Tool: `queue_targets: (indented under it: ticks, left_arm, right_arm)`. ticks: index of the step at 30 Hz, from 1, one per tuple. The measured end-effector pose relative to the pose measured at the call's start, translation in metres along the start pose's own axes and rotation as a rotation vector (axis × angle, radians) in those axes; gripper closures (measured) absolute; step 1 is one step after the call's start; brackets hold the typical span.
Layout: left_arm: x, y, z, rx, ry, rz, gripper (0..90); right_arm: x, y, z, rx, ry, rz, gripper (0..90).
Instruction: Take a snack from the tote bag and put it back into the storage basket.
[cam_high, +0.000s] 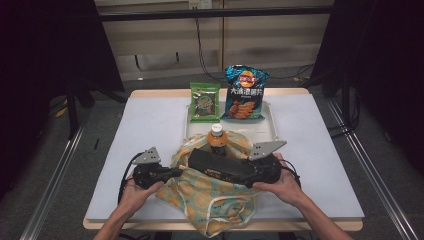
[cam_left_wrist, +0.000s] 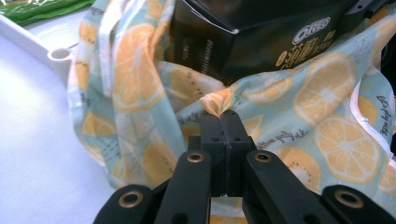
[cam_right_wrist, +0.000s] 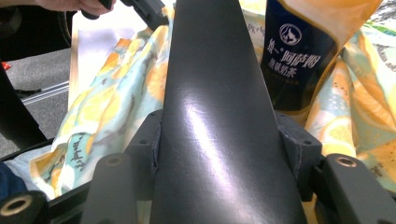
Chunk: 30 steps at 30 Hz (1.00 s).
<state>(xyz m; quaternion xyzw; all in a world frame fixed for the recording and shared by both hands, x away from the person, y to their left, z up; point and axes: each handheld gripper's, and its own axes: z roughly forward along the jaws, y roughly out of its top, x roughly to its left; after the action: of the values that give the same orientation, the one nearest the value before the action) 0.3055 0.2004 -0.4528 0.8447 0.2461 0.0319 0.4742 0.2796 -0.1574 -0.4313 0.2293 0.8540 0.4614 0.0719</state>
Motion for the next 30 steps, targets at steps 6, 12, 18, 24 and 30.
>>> queue_targets:
  ticks: [6, 12, 18, 24, 30]
  left_arm:
    - [-0.002, 0.000, 0.002, -0.005, -0.015, -0.004, 90.0]
    - [-0.008, 0.001, 0.001, -0.003, -0.023, -0.001, 90.0]
    - [-0.027, 0.003, 0.003, 0.022, -0.052, 0.031, 90.0]
    - [-0.028, 0.000, -0.001, 0.024, -0.046, 0.018, 90.0]
    - [-0.030, -0.010, -0.008, 0.040, -0.049, 0.022, 90.0]
  right_arm:
    - [0.002, 0.009, -0.005, -0.041, 0.002, -0.008, 43.5]
    - [0.001, 0.023, -0.012, -0.085, -0.001, -0.017, 43.5]
    - [-0.001, 0.041, -0.025, -0.139, -0.006, -0.023, 43.5]
    - [-0.006, 0.051, -0.043, -0.171, -0.010, -0.019, 43.5]
    - [-0.014, 0.064, -0.065, -0.184, -0.036, -0.040, 43.5]
